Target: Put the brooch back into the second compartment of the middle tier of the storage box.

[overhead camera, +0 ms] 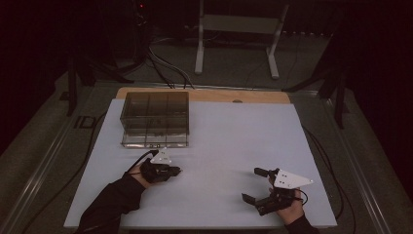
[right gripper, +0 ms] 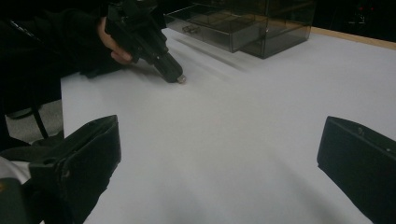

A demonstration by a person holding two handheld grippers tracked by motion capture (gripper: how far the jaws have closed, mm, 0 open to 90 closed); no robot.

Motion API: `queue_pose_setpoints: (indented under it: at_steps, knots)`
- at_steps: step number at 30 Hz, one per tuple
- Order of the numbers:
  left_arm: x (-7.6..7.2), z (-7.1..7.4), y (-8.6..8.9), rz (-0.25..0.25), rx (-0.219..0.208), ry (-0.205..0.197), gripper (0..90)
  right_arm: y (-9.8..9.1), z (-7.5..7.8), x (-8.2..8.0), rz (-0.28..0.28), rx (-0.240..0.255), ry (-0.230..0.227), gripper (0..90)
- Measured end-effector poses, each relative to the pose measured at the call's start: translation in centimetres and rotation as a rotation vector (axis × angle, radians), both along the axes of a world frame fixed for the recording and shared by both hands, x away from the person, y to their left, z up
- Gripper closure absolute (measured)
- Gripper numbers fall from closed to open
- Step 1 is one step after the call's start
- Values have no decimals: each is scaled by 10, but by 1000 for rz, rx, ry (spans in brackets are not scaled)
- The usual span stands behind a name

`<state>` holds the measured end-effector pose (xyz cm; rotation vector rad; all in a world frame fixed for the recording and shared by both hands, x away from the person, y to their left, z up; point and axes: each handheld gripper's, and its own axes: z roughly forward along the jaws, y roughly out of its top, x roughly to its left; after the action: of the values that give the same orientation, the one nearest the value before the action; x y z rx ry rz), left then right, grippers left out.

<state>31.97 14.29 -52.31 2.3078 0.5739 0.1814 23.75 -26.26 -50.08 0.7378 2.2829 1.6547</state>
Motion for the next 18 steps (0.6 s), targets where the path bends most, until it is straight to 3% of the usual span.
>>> queue_pose_setpoints:
  at_steps: [8,18]
  knots:
    - [0,4,0,17,-16,10,865,0,0,0,1,-2,-2,0]
    - [-4,11,0,3,-18,5,873,0,0,0,-2,3,-2,0]
